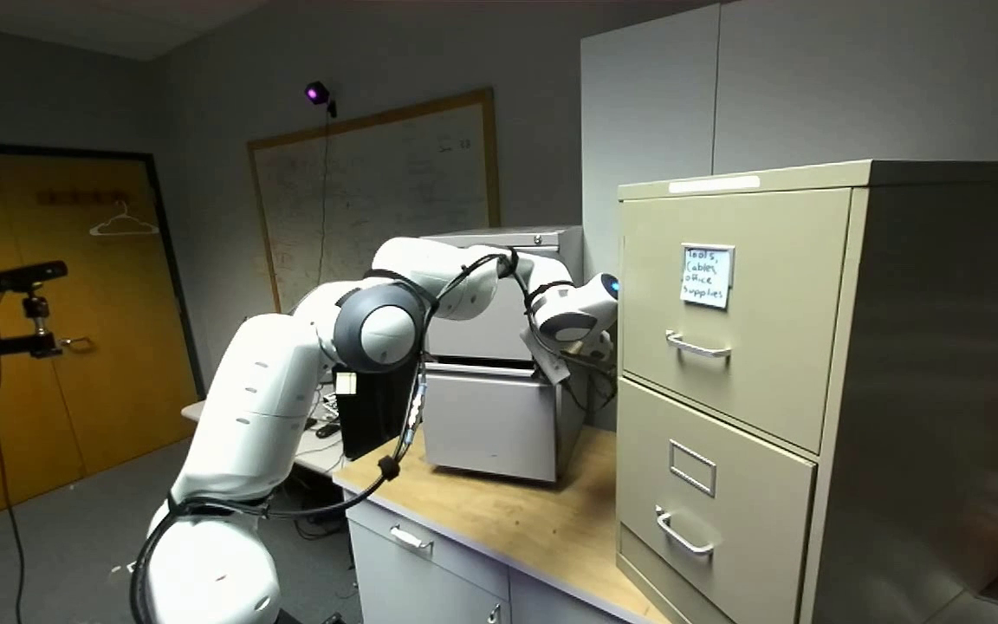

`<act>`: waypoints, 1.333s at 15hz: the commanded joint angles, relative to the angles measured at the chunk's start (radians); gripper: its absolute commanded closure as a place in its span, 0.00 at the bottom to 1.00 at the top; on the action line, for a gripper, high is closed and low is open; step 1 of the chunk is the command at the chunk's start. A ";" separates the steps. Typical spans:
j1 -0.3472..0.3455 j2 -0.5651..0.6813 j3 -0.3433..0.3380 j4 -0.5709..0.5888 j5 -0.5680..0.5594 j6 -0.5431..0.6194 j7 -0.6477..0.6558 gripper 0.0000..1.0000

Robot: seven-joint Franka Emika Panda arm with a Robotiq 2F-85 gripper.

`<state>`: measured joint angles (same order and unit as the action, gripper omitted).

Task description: Close the bottom drawer of the file cabinet

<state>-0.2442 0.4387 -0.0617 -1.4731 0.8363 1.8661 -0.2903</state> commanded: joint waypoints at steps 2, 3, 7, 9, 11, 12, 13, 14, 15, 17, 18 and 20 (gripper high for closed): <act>0.005 -0.050 -0.007 -0.190 -0.001 0.016 -0.006 1.00; 0.013 -0.045 -0.005 -0.204 -0.005 0.023 -0.005 1.00; 0.043 -0.028 0.007 -0.225 -0.001 0.062 0.024 1.00; 0.064 -0.015 0.015 -0.211 -0.009 0.058 0.049 1.00; 0.096 -0.004 0.022 -0.201 -0.024 0.063 0.080 1.00; 0.113 0.000 0.026 -0.198 -0.033 0.067 0.096 1.00; 0.130 0.005 0.028 -0.196 -0.046 0.073 0.115 1.00; 0.143 0.011 0.032 -0.190 -0.057 0.077 0.132 1.00; 0.155 0.018 0.037 -0.183 -0.066 0.079 0.146 1.00; 0.172 0.036 0.044 -0.163 -0.076 0.093 0.171 1.00; 0.175 0.044 0.050 -0.155 -0.065 0.112 0.172 1.00; 0.172 0.061 0.066 -0.129 -0.033 0.154 0.154 1.00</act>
<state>-0.0641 0.4672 -0.0197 -1.6622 0.7869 1.9846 -0.1548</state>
